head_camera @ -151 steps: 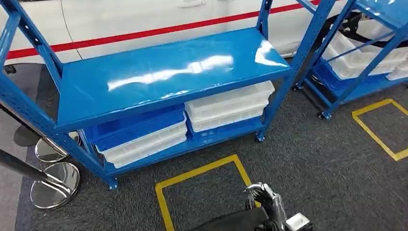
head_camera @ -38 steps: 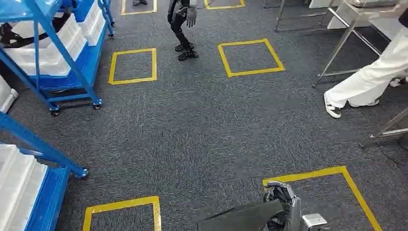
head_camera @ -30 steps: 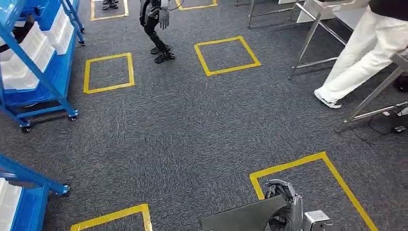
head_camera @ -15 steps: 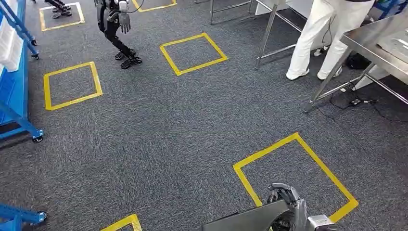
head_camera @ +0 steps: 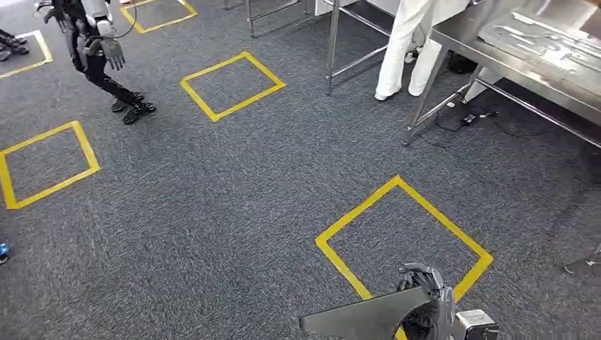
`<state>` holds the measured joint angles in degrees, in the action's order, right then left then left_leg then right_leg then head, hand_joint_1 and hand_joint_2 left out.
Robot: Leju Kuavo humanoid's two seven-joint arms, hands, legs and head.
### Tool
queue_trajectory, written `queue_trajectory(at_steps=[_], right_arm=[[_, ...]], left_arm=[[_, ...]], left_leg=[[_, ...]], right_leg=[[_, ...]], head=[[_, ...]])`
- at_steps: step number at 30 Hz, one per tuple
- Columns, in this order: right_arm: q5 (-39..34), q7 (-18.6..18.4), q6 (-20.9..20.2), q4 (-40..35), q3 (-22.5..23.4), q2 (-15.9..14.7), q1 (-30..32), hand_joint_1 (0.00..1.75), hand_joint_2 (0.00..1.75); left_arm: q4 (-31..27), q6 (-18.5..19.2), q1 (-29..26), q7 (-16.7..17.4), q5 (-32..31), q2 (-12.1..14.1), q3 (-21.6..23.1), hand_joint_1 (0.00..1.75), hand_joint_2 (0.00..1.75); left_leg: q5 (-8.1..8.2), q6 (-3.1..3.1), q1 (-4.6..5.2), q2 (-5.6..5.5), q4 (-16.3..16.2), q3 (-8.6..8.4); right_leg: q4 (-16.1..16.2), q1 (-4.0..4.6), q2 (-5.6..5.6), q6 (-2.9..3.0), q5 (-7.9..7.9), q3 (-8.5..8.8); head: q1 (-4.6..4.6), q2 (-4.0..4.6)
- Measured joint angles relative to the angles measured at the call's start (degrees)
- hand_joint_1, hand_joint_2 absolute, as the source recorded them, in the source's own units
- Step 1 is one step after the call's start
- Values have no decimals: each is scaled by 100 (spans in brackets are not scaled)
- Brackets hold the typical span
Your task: Take the parts from the cabinet and place them on the table.
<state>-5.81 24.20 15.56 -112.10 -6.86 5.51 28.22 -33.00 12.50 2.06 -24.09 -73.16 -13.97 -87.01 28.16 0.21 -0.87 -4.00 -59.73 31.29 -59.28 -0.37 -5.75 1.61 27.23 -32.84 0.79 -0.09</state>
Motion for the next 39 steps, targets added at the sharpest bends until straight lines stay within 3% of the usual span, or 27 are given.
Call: queue_trajectory(at_steps=[1,4,5,7,8,10,11,12,14,15,16,20,21,22,23,25,26,27,29,30,31,33,35,36,37,38,39], right_arm=[[-2,0,2,0,0,0,-12,175,175],[-9,0,2,-2,2,0,33,175,175],[-9,0,4,-11,2,0,38,175,175],[-9,2,22,-24,7,0,53,175,175],[-9,-2,20,-24,7,0,30,175,175],[-15,-2,20,-24,7,0,31,175,175],[-24,-2,22,-22,7,0,44,175,175],[-24,-4,26,-20,7,0,52,175,175],[-24,-4,28,-22,9,-2,54,175,175],[-24,-4,28,-22,9,-2,53,175,175],[-26,-11,28,-20,9,-2,40,175,175],[-28,-4,33,-35,13,-4,60,175,175],[-28,-7,33,-35,13,-2,70,175,175],[-28,-7,33,-35,20,-4,71,175,175],[-28,-11,33,-35,20,-4,53,175,175],[-39,-13,37,-35,20,-4,52,175,175],[-44,-15,37,-35,24,-7,56,175,175],[-44,-20,37,-33,24,-7,57,175,175],[-44,-20,37,-35,24,-9,57,175,175],[-46,-20,37,-33,24,-9,56,175,175],[-46,-20,37,-33,24,-7,54,175,175],[-52,-20,37,-33,24,-11,41,175,175],[-61,-20,37,-35,24,-13,65,175,175],[-61,-20,48,-37,24,-15,70,175,175],[-63,-20,65,-41,26,-15,81,175,175],[-61,-20,68,-44,24,-15,61,175,175],[-63,-22,81,-44,24,-15,41,175,175]], left_arm=[[48,-7,-4,0,-2,22,0,0,0],[166,-61,4,-2,-11,96,4,0,0],[224,-74,11,-4,-13,107,9,0,0],[278,-92,17,-9,-22,144,11,0,0],[308,-103,6,-7,-24,159,11,0,0],[371,-125,-16,-4,-28,185,9,0,0],[396,-131,-16,-4,-37,201,9,0,0],[432,-137,-9,-4,-39,208,9,0,0],[490,-157,5,-4,-52,218,11,0,0],[520,-177,9,-4,-55,227,11,0,0],[529,-186,4,-4,-55,247,11,0,0],[586,-192,58,-7,-59,273,15,0,0],[597,-192,61,-7,-59,280,17,0,0],[608,-201,69,-9,-59,306,17,0,0],[629,-205,63,-7,-66,308,20,0,0],[682,-238,27,-7,-70,345,20,0,0],[710,-243,14,-7,-70,365,17,0,0],[728,-249,6,-4,-70,374,17,0,0],[752,-251,13,-4,-70,400,17,0,0],[754,-253,9,-4,-70,411,17,0,0],[754,-253,15,-4,-72,437,20,0,0],[791,-253,-8,0,-70,444,20,0,0],[795,-256,16,0,-72,446,20,0,0],[811,-253,27,0,-72,439,20,0,0],[822,-253,33,-4,-70,443,22,0,0],[826,-253,24,-7,-70,448,20,0,0],[830,-253,11,-7,-72,450,20,0,0]], left_leg=[[66,-16,-26,-232,143,-38],[58,-74,40,-15,123,-65],[8,-128,-31,71,213,-83],[-25,-199,-30,239,265,-119],[-20,-209,-17,339,265,-113],[4,-210,-10,541,261,-111],[12,-199,-11,631,260,-115],[27,-183,-14,710,260,-125],[65,-140,-20,844,260,-179],[92,-109,-19,905,259,-227],[125,-64,28,962,255,-235],[171,72,12,1176,289,-373],[237,121,-30,952,221,-357],[424,125,-32,623,-20,-251],[672,123,-35,493,-453,-49],[1007,128,-34,443,-1325,394],[1006,121,-33,442,-1557,543],[848,105,-31,435,-1481,550],[254,47,-30,354,-626,238],[-9,6,-26,173,-130,42],[57,-41,-33,-117,60,-35],[49,-34,-5,-23,174,-50],[30,-84,9,101,206,-96],[-20,-136,-54,194,277,-114],[-26,-170,-47,255,298,-127],[-24,-205,-45,332,301,-130],[-20,-208,-35,431,301,-129]], right_leg=[[-62,32,-81,-44,15,-49],[-5,-53,-305,-178,-43,-110],[-7,-14,-356,-221,-56,-113],[-344,1,296,-252,205,-256],[-762,-8,455,-287,448,-467],[-1601,-50,528,-339,788,-889],[-1732,-66,543,-357,763,-956],[-1554,-88,561,-375,597,-862],[-626,-103,682,-380,130,-339],[-92,-90,922,-360,-34,-25],[-2,-37,1057,-304,37,19],[38,-4,775,-135,26,-14],[84,-70,721,-82,-12,26],[93,-70,665,-42,-19,29],[90,-66,612,-17,-20,18],[78,-35,458,-4,-12,11],[65,-24,374,2,-8,10],[52,-14,287,7,-3,18],[40,-1,112,0,10,52],[36,2,42,-14,19,63],[30,3,-4,-33,20,51],[12,-30,-156,-110,3,-11],[48,-35,-296,-207,-21,-40],[-9,-42,-193,-212,6,-31],[-154,-5,155,-223,124,-97],[-504,-11,373,-237,356,-281],[-998,-30,480,-262,608,-533]], head=[[0,0],[-2,0],[-2,0],[2,0],[4,0],[2,0],[2,0],[2,0],[2,0],[4,0],[2,0],[2,0],[0,0],[0,0],[0,0],[0,0],[0,0],[0,0],[0,0],[0,0],[4,0],[2,0],[0,0],[2,0],[4,0],[2,0],[2,0]])
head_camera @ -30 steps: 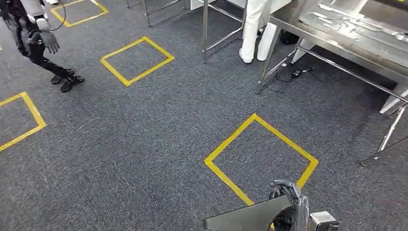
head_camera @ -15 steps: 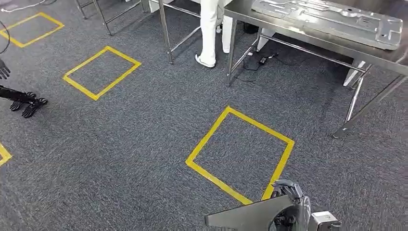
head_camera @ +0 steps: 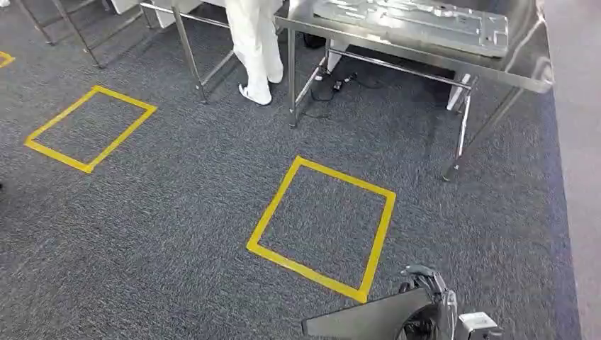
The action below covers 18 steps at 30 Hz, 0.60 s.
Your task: Take the parts from the cabinet and place them on the table.
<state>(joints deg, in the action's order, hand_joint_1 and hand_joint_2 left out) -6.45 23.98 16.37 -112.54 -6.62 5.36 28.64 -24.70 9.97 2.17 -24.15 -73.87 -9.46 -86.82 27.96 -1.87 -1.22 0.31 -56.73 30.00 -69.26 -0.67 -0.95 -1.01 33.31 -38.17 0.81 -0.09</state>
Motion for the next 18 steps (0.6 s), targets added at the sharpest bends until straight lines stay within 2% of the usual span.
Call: queue_trajectory(at_steps=[1,2,3,4,5,6,7,8,11,12,13,14,15,16,17,18], right_arm=[[0,0,9,0,0,-2,-1,175,175],[0,0,9,0,0,-2,2,175,175],[-2,0,9,0,0,-4,15,175,175],[-2,0,13,0,2,-4,17,175,175],[-2,-2,13,0,2,-4,17,175,175],[-2,-2,13,-2,2,-11,18,175,175],[-2,-2,13,-4,2,-13,8,175,175],[-4,-9,13,-6,2,-13,0,175,175],[-7,-22,22,-9,2,-17,23,175,175],[-7,-26,22,-9,2,-20,26,175,175],[-7,-39,22,-11,7,-20,40,175,175],[-7,-48,22,-13,7,-22,32,175,175],[-7,-57,22,-15,4,-20,20,175,175],[-7,-61,24,-15,4,-22,18,175,175],[-7,-74,44,-15,4,-24,19,175,175],[-9,-79,51,-15,4,-24,20,175,175]], left_arm=[[7,0,-14,0,2,0,0,0,0],[13,0,-19,0,0,4,0,0,0],[17,0,-17,0,0,4,0,0,0],[22,0,-12,0,2,2,0,0,0],[31,0,-4,0,0,0,0,0,0],[46,0,1,0,0,0,0,0,0],[52,0,0,0,0,0,0,0,0],[52,0,3,0,0,2,0,0,0],[61,-24,55,0,0,4,2,0,0],[63,-35,63,0,0,4,2,0,0],[79,-48,73,0,-7,5,4,0,0],[96,-50,73,0,-16,4,4,0,0],[114,-57,61,0,-13,9,4,0,0],[127,-72,34,2,-15,24,4,0,0],[155,-94,21,4,-15,50,4,0,0],[171,-103,11,7,-15,57,4,0,0]], left_leg=[[7,1,7,88,-1,2],[22,9,7,180,-7,2],[35,19,6,257,-8,-6],[50,36,4,329,-9,-20],[74,62,0,399,-10,-47],[103,94,-3,471,-15,-91],[132,134,18,534,-21,-135],[177,180,49,571,-33,-134],[200,271,42,743,7,-243],[231,310,30,729,-10,-247],[325,340,5,396,-128,-212],[548,344,-1,152,-446,-62],[793,346,-5,50,-896,156],[1026,351,1,12,-1457,435],[1112,348,1,10,-1830,635],[1032,334,2,8,-1910,714]], right_leg=[[-402,-17,31,-24,150,-207],[-654,-28,46,-44,193,-341],[-633,-45,65,-60,105,-338],[-389,-63,89,-71,-80,-214],[84,-72,147,-72,-339,42],[674,-68,306,-57,-587,374],[1023,-42,581,-21,-574,533],[1030,-17,511,14,-590,547],[1006,25,307,105,-564,508],[1053,-37,230,164,-601,535],[1067,-52,192,181,-611,543],[1068,-52,148,226,-617,537],[1067,-45,84,247,-617,527],[1065,-27,-5,258,-613,525],[1062,-11,-79,265,-608,529],[1057,0,-154,267,-606,539]], head=[[0,0],[0,0],[0,0],[0,0],[0,0],[0,0],[0,0],[0,0],[-2,0],[-2,0],[-2,0],[-2,0],[-2,0],[-2,0],[-2,0],[-2,0]])
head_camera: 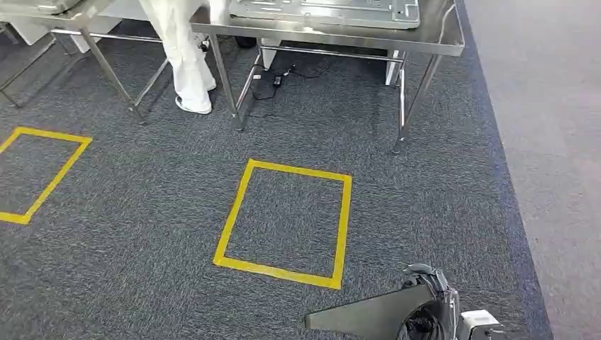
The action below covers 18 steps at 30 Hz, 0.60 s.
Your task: Take the parts from the cabinet and place them on the table.
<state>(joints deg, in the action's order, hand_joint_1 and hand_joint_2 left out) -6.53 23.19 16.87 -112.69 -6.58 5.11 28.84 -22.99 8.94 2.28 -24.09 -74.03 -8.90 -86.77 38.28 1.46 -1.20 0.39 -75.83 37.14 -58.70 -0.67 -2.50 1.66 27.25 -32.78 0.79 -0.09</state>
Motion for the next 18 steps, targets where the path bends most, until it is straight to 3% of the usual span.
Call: queue_trajectory(at_steps=[1,2,3,4,5,7,8,9,11,13,14,15,16,18], right_arm=[[0,-2,7,0,0,0,0,175,175],[-2,-13,9,0,0,-2,-1,175,175],[0,-22,24,0,-13,-4,-3,175,175],[35,-22,55,0,-37,-20,-9,175,175],[101,-20,81,0,-70,-48,-32,175,175],[181,-15,114,-4,-118,-96,-54,175,175],[199,-18,131,0,-129,-124,-52,175,175],[203,-20,157,-7,-149,-142,-67,175,175],[216,-17,212,-9,-197,-214,-102,175,175],[223,-20,232,-7,-212,-251,-134,175,175],[232,-20,251,-7,-225,-278,-131,175,175],[232,-22,282,-4,-236,-286,-128,175,175],[236,-20,299,-7,-247,-301,-126,175,175],[240,-22,317,-7,-251,-326,-124,175,175]], left_arm=[[7,-11,-4,0,0,18,0,0,0],[33,-28,4,0,0,31,0,0,0],[54,-59,14,-4,-2,50,0,0,0],[87,-83,32,-15,-2,81,0,0,0],[109,-94,46,-24,-9,103,2,0,0],[155,-118,57,-39,-22,131,2,0,0],[179,-133,56,-42,-26,155,2,0,0],[210,-140,57,-44,-37,157,4,0,0],[264,-162,48,-48,-50,181,15,0,0],[286,-175,33,-50,-55,195,17,0,0],[306,-177,20,-50,-55,201,17,0,0],[321,-179,7,-50,-55,214,17,0,0],[339,-181,0,-50,-59,219,20,0,0],[374,-186,2,-50,-61,219,24,0,0]], left_leg=[[-210,-20,5,-2,185,-46],[-495,-48,6,-10,582,-189],[-813,-84,8,-28,1123,-405],[-1025,-144,24,-96,1619,-596],[-918,-181,45,-128,1802,-646],[-901,-222,77,-98,1815,-646],[-921,-274,67,-91,1871,-665],[-939,-315,53,-85,1891,-727],[-930,-365,31,-52,1916,-813],[-897,-375,37,2,1911,-842],[-872,-365,38,16,1908,-863],[-841,-350,33,29,1906,-897],[-800,-330,26,39,1905,-950],[-698,-287,1,50,1905,-1102]], right_leg=[[-5,7,-24,14,11,18],[-5,14,-78,21,20,44],[-6,22,-121,8,45,78],[-5,26,-147,-7,71,97],[-41,69,-168,-61,117,95],[23,25,-197,-141,110,108],[-125,50,-176,-187,-16,87],[-145,42,-170,-208,1,89],[-458,36,87,-242,272,-29],[-1250,4,177,-275,704,-468],[-1618,-15,183,-334,824,-697],[-1735,-34,190,-371,795,-805],[-1588,-60,203,-392,613,-787],[-730,-88,250,-409,-5,-440]], head=[[0,0],[0,0],[0,0],[0,0],[0,0],[0,0],[2,0],[0,0],[4,0],[2,0],[2,0],[2,0],[2,0],[2,0]])
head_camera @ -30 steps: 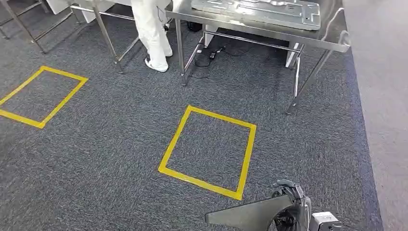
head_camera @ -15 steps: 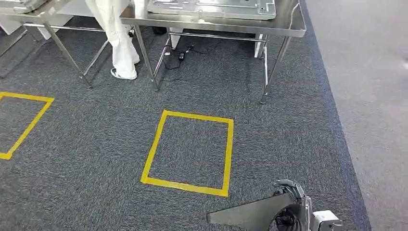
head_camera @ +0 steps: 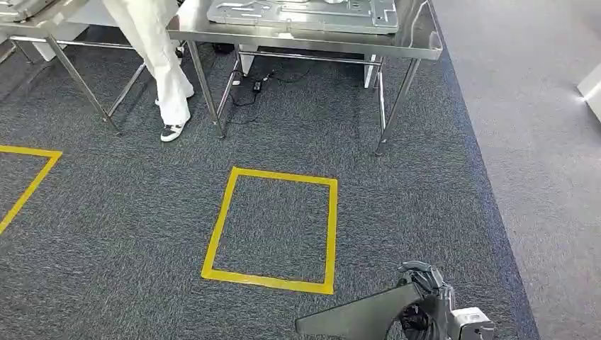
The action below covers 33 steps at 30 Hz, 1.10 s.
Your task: Take the parts from the cabinet and place them on the table.
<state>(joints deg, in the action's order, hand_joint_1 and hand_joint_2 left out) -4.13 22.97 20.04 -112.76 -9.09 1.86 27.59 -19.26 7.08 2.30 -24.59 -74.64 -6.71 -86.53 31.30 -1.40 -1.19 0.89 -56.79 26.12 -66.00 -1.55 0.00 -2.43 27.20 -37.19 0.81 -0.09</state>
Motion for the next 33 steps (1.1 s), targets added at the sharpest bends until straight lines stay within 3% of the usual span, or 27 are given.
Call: queue_trajectory(at_steps=[1,2,3,4,6,7,9,11,12,13,14,15,16,17,18,19,21,23,25,27,28,29,30,32,33], right_arm=[[4,0,9,0,-2,-9,1,175,175],[9,-7,41,13,-9,-15,-14,175,175],[15,-2,68,11,-15,-20,-15,175,175],[26,-18,101,4,-31,-28,3,175,175],[37,-48,142,-2,-44,-35,18,175,175],[44,-63,164,-4,-44,-37,14,175,175],[46,-66,166,-4,-57,-39,5,175,175],[46,-83,173,-2,-79,-39,7,175,175],[46,-98,181,-2,-85,-41,8,175,175],[48,-105,195,-2,-89,-41,13,175,175],[65,-116,203,-2,-90,-41,28,175,175],[85,-120,201,-4,-90,-41,47,175,175],[107,-120,203,-9,-94,-41,76,175,175],[116,-120,203,-9,-101,-41,100,175,175],[120,-120,203,-7,-103,-41,122,175,175],[122,-125,203,-13,-105,-41,129,175,175],[129,-122,203,-15,-111,-44,185,175,175],[133,-125,203,-20,-111,-52,184,175,175],[133,-125,205,-17,-109,-57,169,175,175],[133,-127,205,-17,-109,-57,183,175,175],[133,-127,205,-15,-111,-59,188,175,175],[133,-127,205,-15,-111,-59,189,175,175],[133,-127,205,-15,-111,-59,194,175,175],[133,-127,205,-15,-109,-61,199,175,175],[131,-135,221,-2,-111,-63,193,175,175]], left_arm=[[9,-2,-1,0,0,0,4,0,0],[11,-7,0,0,0,17,4,0,0],[22,-7,15,0,-2,20,7,0,0],[28,-7,19,-2,-13,20,13,0,0],[33,-4,14,-9,-28,20,24,0,0],[33,-4,18,-9,-35,17,35,0,0],[33,-4,34,-11,-33,17,50,0,0],[33,4,15,-13,-35,17,55,0,0],[33,15,3,-17,-37,17,61,0,0],[33,22,-9,-22,-39,15,65,0,0],[33,52,-19,-28,-39,11,66,0,0],[26,89,-29,-37,-42,-6,70,0,0],[-6,131,-43,-46,-44,-19,70,0,0],[-46,149,-63,-52,-44,-28,72,0,0],[-70,153,-73,-52,-50,-48,72,0,0],[-85,155,-81,-57,-50,-57,74,0,0],[-120,157,-110,-59,-50,-77,85,0,0],[-136,171,-93,-61,-50,-118,96,0,0],[-170,190,-82,-59,-50,-136,101,0,0],[-171,197,-91,-59,-50,-149,103,0,0],[-171,203,-103,-59,-52,-162,103,0,0],[-173,203,-108,-59,-52,-173,103,0,0],[-173,203,-108,-59,-52,-186,103,0,0],[-173,203,-121,-59,-50,-197,103,0,0],[-175,203,-95,-59,-52,-199,103,0,0]], left_leg=[[62,32,-9,15,1,-60],[90,66,-6,31,4,-121],[119,113,11,36,-9,-81],[182,167,21,63,12,-90],[150,221,27,71,-49,-210],[171,229,-4,49,-222,-150],[328,245,-5,-18,-928,250],[733,256,4,-35,-1698,832],[827,259,7,-36,-1854,1017],[764,237,12,-37,-1789,1105],[571,192,28,-38,-1539,1092],[259,136,62,-41,-1154,1013],[-186,33,100,-41,-676,911],[-459,-65,143,-69,-492,891],[-202,-62,175,-71,-477,940],[-261,-84,187,-94,-430,866],[-333,-148,167,-99,-285,781],[-343,-164,114,-93,-145,529],[-298,-185,109,-93,-113,469],[-208,-168,105,-93,-115,398],[-149,-148,96,-95,-115,325],[-90,-131,85,-99,-114,243],[-28,-114,70,-103,-114,148],[110,-57,58,-101,-100,34],[160,-14,66,-99,-140,-29]], right_leg=[[471,-7,42,0,-239,166],[433,41,84,25,-53,151],[525,79,121,115,85,139],[509,85,103,195,-45,135],[515,67,50,302,30,223],[571,51,35,346,48,311],[593,62,28,415,110,413],[593,90,-21,446,195,488],[593,109,-46,453,239,538],[593,127,-68,456,289,606],[594,145,-84,455,342,684],[598,168,-88,457,398,771],[603,188,-88,456,464,853],[607,182,-88,450,512,909],[617,186,-133,397,548,924],[649,175,-127,344,588,926],[560,179,-117,282,490,1026],[327,176,-69,223,579,992],[-361,149,-59,163,879,527],[-943,101,-51,106,1219,32],[-945,78,-42,91,1187,-87],[-742,64,-31,65,1027,-83],[-381,54,-22,62,757,-2],[447,40,23,86,-70,142],[438,81,42,113,43,82]], head=[[2,0],[0,0],[4,0],[2,-2],[-2,-2],[-11,-4],[-9,-2],[-7,-2],[-9,-2],[-9,-2],[-9,-2],[-9,-2],[-7,-2],[-4,-2],[-4,-2],[-7,-2],[-4,-4],[-4,-2],[-4,-4],[-7,-2],[-7,-2],[-4,-2],[-4,-2],[-2,-4],[-9,-2]])
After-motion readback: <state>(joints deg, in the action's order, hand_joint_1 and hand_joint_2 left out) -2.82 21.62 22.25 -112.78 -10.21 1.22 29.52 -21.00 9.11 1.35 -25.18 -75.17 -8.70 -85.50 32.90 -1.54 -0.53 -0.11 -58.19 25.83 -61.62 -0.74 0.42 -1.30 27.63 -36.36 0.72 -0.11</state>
